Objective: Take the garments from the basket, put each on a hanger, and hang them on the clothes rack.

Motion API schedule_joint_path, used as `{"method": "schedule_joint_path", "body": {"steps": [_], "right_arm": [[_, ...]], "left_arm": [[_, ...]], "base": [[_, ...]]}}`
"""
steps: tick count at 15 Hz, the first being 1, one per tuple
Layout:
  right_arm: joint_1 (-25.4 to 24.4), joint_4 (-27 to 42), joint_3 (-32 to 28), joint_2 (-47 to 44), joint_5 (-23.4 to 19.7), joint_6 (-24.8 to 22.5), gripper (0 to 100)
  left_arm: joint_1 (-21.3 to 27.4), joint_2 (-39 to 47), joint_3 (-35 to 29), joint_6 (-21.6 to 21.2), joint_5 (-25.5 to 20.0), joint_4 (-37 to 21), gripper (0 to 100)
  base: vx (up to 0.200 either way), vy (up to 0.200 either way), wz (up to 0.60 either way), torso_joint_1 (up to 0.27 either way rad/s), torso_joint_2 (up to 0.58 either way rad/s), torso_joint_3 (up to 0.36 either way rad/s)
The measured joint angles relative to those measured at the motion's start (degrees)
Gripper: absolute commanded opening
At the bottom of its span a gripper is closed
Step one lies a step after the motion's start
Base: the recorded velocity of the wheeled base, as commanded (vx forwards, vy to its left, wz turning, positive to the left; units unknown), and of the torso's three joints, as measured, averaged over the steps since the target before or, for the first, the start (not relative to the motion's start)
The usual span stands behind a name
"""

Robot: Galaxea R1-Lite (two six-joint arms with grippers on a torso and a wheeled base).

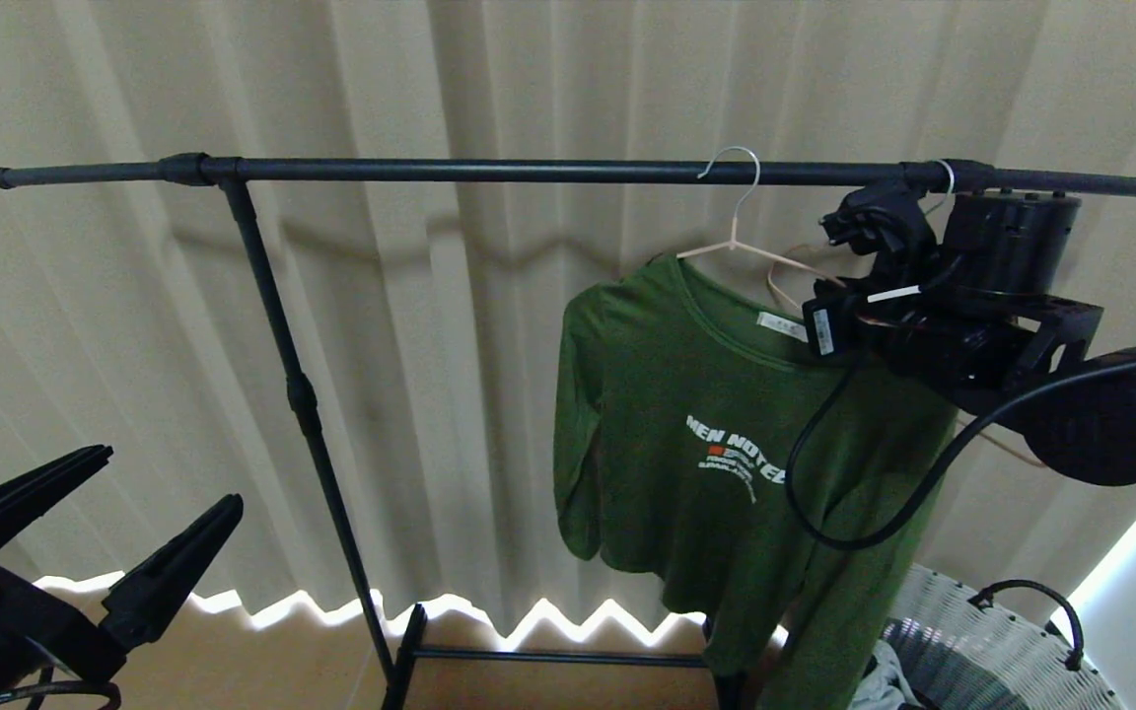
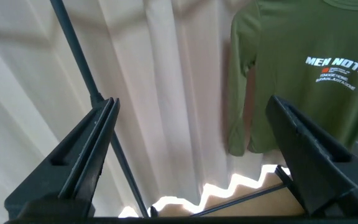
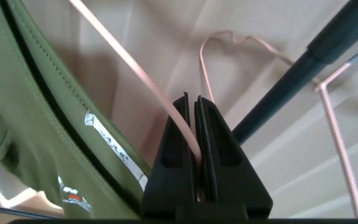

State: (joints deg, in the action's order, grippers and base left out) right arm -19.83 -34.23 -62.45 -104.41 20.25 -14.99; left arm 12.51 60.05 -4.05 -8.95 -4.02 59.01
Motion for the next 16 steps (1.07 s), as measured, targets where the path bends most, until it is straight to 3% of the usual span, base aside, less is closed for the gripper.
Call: {"method": "schedule_joint_path", "body": {"steps": [8,13,16], "right_arm": [[-0.3,-0.1,1.2,1.9,0.1,0.2,0],[-1.3,-0.1,12.7,11.1,0.0,0.2,0],[-1.9,0.0,15.8,15.7,0.0,0.2,0]], "left_arm": [[0.0,1.2,-0.3,0.4,0.0,0.0,100],[0.0,2.1,-0.3,0.4,0.1,0.1,100],[0.0,2.3,-0.4,0.4,0.1,0.1,100]], "base": [[0.000,0.000,0.00,0.000,0.00,0.000],[0.000,0.000,0.00,0.000,0.00,0.000],[0.000,0.000,0.00,0.000,0.00,0.000]]}}
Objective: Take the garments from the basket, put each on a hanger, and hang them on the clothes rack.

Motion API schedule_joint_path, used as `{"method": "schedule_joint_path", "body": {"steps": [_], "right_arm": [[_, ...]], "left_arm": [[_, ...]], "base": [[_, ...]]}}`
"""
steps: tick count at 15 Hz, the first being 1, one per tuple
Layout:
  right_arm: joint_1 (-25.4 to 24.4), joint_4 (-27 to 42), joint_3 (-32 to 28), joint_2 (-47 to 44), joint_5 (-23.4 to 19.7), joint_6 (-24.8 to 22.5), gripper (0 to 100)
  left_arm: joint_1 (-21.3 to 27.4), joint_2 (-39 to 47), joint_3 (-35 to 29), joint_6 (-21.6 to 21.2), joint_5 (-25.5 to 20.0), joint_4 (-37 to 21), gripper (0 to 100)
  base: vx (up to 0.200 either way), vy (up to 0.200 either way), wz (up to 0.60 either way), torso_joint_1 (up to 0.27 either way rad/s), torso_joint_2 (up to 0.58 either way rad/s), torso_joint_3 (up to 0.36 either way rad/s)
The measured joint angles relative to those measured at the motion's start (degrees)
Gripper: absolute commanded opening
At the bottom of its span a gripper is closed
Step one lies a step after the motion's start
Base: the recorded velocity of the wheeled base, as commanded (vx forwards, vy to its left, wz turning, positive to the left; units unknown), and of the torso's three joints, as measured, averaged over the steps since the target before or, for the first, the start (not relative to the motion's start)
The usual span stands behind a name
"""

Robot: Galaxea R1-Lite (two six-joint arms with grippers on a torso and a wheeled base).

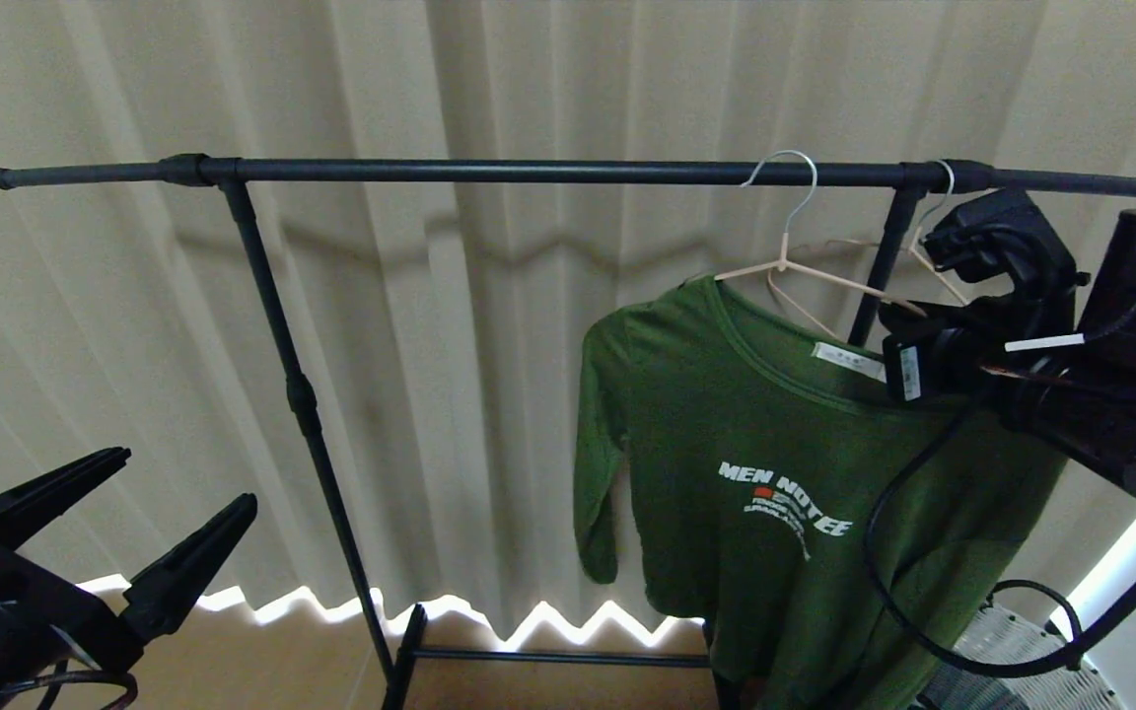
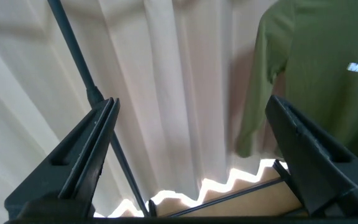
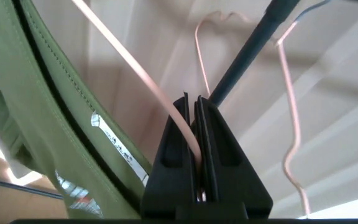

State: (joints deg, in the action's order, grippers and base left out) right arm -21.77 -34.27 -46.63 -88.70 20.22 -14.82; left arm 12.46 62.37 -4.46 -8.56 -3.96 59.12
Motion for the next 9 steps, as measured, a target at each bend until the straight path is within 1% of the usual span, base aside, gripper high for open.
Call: {"method": "schedule_joint_path", "body": {"steps": [1,7,9], "right_arm": [[-0.2,0.0,0.3,0.9,0.0,0.0,0],[-0.4,0.0,0.4,2.8,0.0,0.1,0],[-0.4,-0.1,0.4,2.8,0.0,0.1,0]], "left_arm": [[0.0,0.2,0.0,0.0,0.0,0.0,100],[0.0,0.6,0.2,0.3,0.0,-0.1,100],[0.0,0.7,0.3,0.2,0.0,0.0,100]], "base": [[0.000,0.000,0.00,0.000,0.00,0.000],[0.200,0.000,0.00,0.000,0.00,0.005],[0.000,0.000,0.00,0.000,0.00,0.000]]}}
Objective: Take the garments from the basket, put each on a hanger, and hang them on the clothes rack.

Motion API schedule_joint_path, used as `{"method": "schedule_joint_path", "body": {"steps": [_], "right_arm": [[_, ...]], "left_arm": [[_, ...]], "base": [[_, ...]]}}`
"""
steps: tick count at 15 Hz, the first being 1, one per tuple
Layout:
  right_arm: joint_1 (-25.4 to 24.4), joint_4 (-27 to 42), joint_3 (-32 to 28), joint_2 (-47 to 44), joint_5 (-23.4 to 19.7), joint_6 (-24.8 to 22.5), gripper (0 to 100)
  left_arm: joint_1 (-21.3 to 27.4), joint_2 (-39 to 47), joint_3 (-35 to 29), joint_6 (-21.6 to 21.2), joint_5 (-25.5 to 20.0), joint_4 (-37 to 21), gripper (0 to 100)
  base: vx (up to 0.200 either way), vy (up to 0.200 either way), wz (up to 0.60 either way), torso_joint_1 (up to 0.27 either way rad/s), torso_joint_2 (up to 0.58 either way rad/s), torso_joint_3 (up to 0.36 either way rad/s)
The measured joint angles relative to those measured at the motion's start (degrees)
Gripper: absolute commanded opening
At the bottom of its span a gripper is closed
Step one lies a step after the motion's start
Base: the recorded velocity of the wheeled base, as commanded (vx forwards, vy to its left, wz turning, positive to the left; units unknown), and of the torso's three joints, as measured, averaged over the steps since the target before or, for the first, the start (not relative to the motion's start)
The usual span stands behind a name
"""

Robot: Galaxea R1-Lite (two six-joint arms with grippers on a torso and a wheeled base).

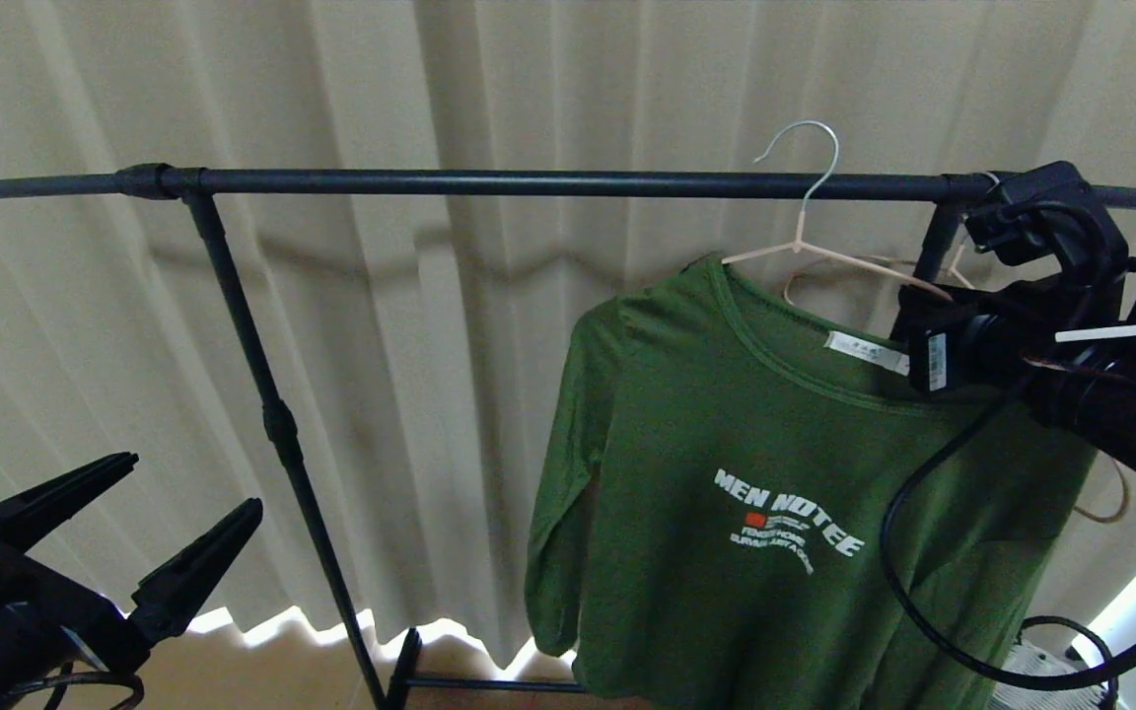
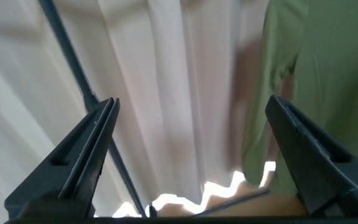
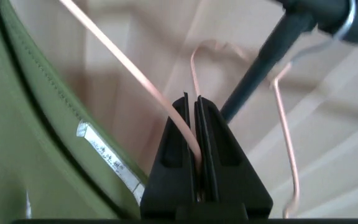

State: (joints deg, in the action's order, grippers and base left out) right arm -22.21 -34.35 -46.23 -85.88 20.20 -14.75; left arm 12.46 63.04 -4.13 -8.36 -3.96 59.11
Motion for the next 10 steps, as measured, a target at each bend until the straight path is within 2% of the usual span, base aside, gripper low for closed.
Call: {"method": "schedule_joint_path", "body": {"steps": [10], "right_arm": [[0.1,-3.4,-1.6,-2.5,0.0,-0.1,0]], "left_arm": [[0.2,-0.5,0.6,-0.3,0.0,0.0,100]], "base": [[0.000,0.000,0.00,0.000,0.00,0.000]]}}
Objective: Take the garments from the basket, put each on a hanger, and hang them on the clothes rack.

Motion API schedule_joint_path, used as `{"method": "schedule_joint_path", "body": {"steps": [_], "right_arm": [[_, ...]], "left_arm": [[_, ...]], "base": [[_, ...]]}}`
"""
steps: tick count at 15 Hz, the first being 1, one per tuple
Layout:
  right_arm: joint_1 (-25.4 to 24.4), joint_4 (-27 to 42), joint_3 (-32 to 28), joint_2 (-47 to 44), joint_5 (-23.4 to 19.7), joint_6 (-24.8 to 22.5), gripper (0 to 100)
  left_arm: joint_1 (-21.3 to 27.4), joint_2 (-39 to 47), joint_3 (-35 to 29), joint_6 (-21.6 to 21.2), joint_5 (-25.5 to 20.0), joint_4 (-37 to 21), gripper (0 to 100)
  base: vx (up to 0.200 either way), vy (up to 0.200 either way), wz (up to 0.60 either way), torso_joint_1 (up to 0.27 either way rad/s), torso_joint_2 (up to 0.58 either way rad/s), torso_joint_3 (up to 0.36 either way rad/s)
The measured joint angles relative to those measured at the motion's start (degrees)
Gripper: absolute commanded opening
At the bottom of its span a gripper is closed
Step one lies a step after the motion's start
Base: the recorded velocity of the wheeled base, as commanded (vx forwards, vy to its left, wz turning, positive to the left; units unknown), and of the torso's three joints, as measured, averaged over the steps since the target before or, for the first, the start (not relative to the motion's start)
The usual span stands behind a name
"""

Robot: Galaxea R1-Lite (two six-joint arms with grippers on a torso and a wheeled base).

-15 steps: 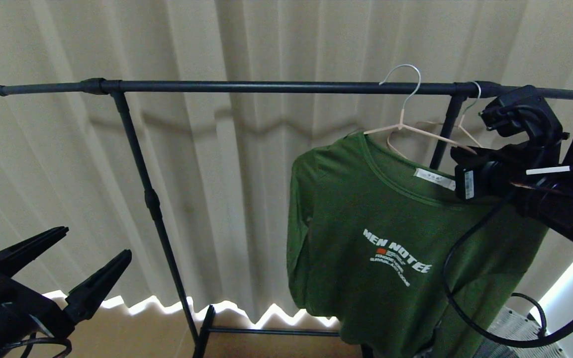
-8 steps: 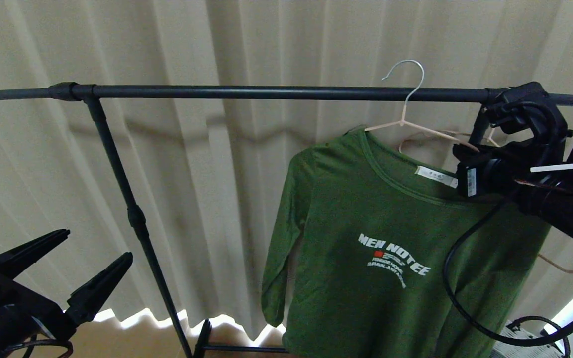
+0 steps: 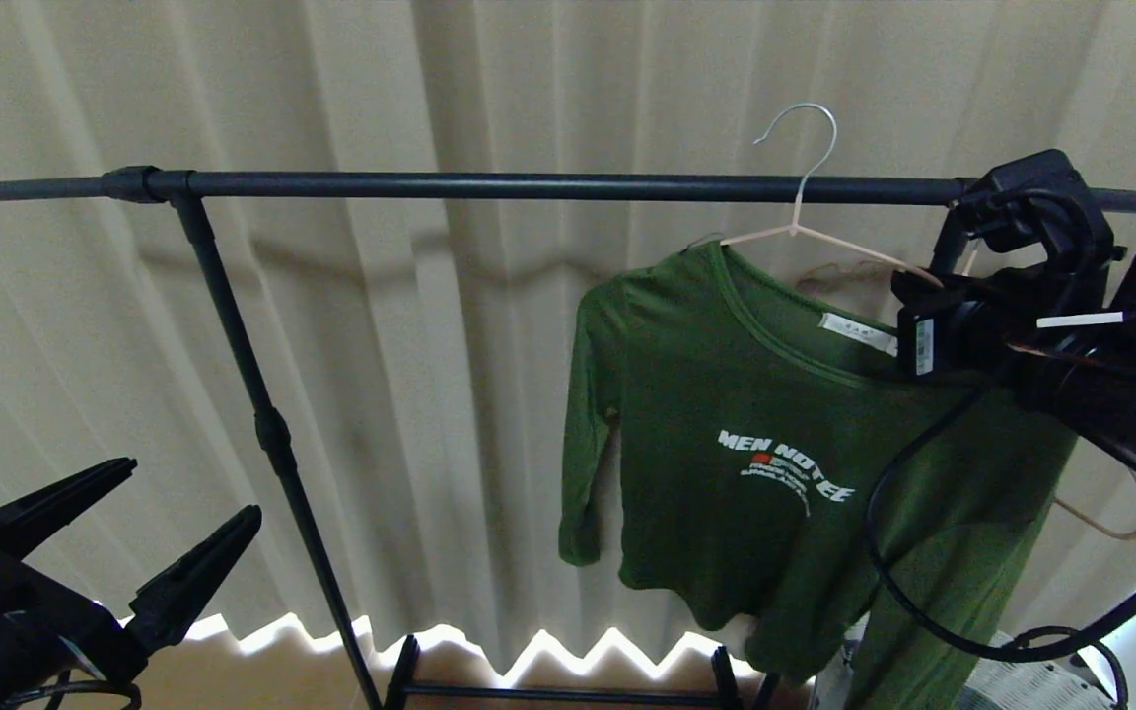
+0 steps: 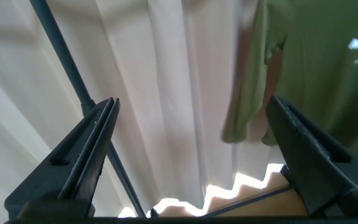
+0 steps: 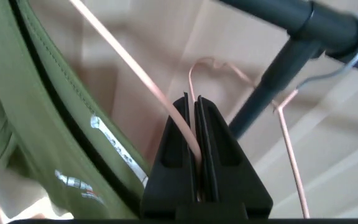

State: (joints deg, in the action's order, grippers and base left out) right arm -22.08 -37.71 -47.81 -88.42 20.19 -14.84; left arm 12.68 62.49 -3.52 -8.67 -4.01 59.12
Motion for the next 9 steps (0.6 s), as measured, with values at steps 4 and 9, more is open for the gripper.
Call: {"method": "schedule_joint_path", "body": {"steps": [4,9], "right_arm": [[0.3,-1.5,-3.6,-5.1,1.3,0.1,0],[0.3,-1.5,-6.0,-9.9,2.1,0.2,0]], "left_arm": [[0.0,-0.7,0.0,0.1,0.0,0.0,100],[0.0,-1.2,0.0,0.0,0.0,0.0,100]], "base": [[0.000,0.000,0.00,0.000,0.00,0.000],[0.000,0.000,0.00,0.000,0.00,0.000]]}}
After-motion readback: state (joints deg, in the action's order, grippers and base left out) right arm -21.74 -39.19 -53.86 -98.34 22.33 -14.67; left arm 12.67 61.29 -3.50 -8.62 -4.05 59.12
